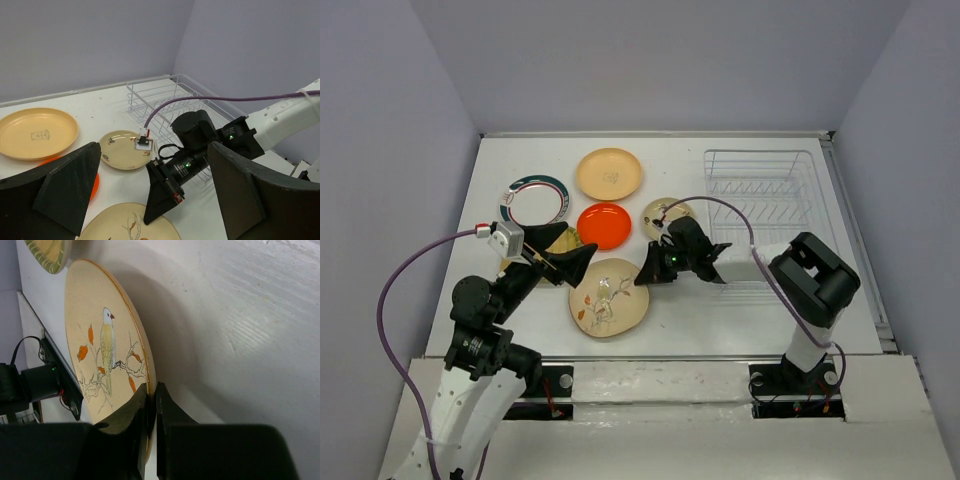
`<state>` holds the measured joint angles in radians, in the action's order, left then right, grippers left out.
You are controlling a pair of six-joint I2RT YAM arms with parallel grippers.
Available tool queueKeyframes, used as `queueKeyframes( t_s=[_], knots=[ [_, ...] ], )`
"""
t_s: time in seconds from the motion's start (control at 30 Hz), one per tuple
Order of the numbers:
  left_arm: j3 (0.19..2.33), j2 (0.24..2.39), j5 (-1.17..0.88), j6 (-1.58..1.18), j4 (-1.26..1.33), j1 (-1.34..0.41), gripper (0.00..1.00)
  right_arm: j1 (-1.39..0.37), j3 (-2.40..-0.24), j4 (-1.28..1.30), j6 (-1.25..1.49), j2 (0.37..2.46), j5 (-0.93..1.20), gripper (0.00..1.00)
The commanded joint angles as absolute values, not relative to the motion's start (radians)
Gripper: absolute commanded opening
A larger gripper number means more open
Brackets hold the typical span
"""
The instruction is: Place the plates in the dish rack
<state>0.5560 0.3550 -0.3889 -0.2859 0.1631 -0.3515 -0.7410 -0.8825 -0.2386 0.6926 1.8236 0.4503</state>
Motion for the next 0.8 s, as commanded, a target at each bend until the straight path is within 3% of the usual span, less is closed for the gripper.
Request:
queueKeyframes(
  t_s=[0.0, 0.23, 0.37, 0.6, 0.77],
  knots=[
    [0.565, 0.344, -0.385, -0.291, 0.204, -0.350, 0.99, -0.746, -0.862, -0.253, 0.663, 1.681, 0.402, 0.07],
    [0.557, 0.342, -0.382, -0.308, 0.215, -0.350, 0.99, -0.746, -0.876, -0.219, 0.663, 1.424, 0.364, 0.07],
    [0.557, 0.339, -0.383, -0.307, 0.215, -0.350, 0.99, -0.727, -0.919, -0.131, 0.624, 1.297, 0.234, 0.07],
    [0.551, 0.327, -0.408, -0.318, 0.232, -0.354, 0.99, -0.463, -1.067, 0.106, 0.531, 1.138, 0.079, 0.07],
    [0.551, 0.296, -0.416, -0.310, 0.230, -0.383, 0.99, -0.255, -1.186, 0.250, 0.485, 1.091, -0.171, 0.07]
  ],
)
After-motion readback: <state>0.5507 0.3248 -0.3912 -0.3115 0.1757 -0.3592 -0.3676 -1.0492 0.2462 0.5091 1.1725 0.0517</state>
